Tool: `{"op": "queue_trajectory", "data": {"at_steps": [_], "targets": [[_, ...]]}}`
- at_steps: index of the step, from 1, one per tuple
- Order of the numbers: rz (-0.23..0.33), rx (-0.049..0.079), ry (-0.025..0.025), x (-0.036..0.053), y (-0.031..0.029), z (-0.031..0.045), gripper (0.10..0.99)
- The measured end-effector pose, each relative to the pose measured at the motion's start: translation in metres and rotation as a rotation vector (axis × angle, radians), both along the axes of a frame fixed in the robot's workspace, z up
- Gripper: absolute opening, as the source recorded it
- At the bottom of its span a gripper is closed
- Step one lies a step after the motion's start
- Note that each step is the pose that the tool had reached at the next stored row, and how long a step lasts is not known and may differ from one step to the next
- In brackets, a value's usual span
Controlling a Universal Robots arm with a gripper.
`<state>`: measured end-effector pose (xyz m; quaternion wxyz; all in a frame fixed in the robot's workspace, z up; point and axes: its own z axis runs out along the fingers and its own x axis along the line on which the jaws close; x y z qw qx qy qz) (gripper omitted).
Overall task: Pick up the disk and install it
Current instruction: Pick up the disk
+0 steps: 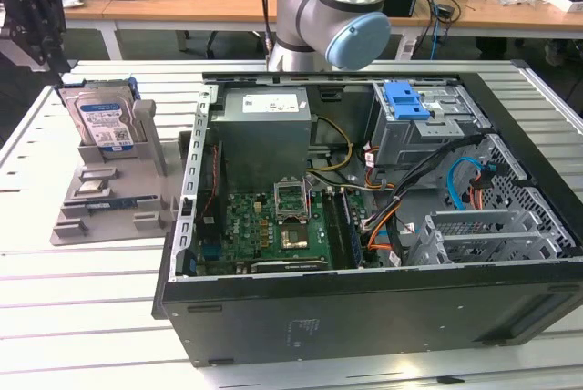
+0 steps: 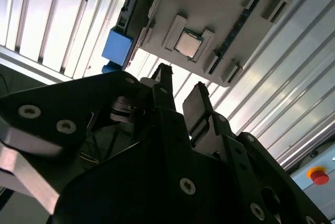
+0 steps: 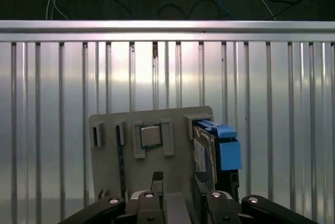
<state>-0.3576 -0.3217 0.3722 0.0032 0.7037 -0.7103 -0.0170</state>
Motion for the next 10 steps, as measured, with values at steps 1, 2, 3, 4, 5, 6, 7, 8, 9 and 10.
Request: {"op": "queue_trajectory", "data": {"at_steps": [1, 2, 3, 4, 5, 6, 7, 8, 9, 10], "targets": [[0.000, 0.000, 0.0000, 0.0000, 0.0024, 0.0000, 0.361], [0.000, 0.000, 0.0000, 0.0001, 0.0050, 0.0000, 0.361], [0.000, 0.000, 0.0001, 0.0000, 0.0082, 0.0000, 0.361], [0.000, 0.000, 0.0001, 0.0000, 0.0103, 0.0000, 0.361], [0.000, 0.000, 0.0003, 0.0000, 0.0128, 0.0000, 0.361], [0.000, 0.000, 0.0002, 0.0000, 0.0148, 0.0000, 0.361], [0.000, 0.000, 0.0000, 0.0001, 0.0189, -0.0001, 0.361], [0.000, 0.000, 0.0000, 0.0001, 0.0225, -0.0002, 0.361], [0.000, 0.001, 0.0000, 0.0000, 0.0259, -0.0002, 0.361], [0.000, 0.001, 0.0002, 0.0000, 0.0279, -0.0001, 0.361]]}}
